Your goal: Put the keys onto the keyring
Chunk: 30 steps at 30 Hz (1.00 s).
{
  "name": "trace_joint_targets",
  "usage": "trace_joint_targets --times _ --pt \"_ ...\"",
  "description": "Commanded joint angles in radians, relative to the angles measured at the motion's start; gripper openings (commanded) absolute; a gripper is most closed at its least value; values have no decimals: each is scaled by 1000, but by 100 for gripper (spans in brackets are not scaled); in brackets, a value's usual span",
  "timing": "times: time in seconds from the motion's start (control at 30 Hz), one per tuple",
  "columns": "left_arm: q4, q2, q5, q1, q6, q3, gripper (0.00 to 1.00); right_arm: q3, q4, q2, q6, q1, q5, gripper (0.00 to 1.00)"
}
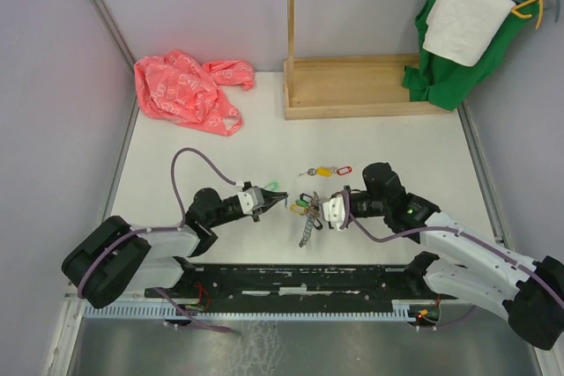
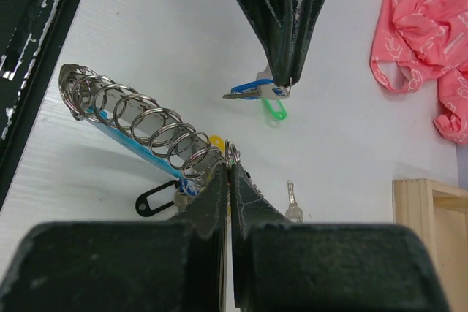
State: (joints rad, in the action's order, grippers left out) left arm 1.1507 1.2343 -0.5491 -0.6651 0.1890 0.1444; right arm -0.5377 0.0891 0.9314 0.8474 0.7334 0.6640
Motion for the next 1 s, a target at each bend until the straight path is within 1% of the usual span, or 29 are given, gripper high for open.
trace_joint_targets --times 0.0,0.1,0.2,0.37,0.53,0.7,0.83,0.97 --pt "47 -13 -72 -37 193 35 3 -78 86 1 175 7 69 1" --pt "-10 -42 -52 -79 251 41 3 -59 47 -7 211 6 57 1" --pt "-59 -69 -30 -113 279 48 3 -16 -56 -17 179 9 52 1" --pt "-56 -65 -23 -151 278 51 3 11 -98 -17 139 7 60 1" --pt "-22 -31 -6 -175 274 50 3 78 -252 -24 27 6 64 1" --pt "-1 -30 -6 -183 259 47 3 116 -326 -15 -39 8 77 1" --pt "-5 -30 -11 -189 255 46 3 158 -422 -15 -89 7 62 1" --pt "-5 -32 -16 -194 252 47 3 169 -440 -14 -94 7 60 1"
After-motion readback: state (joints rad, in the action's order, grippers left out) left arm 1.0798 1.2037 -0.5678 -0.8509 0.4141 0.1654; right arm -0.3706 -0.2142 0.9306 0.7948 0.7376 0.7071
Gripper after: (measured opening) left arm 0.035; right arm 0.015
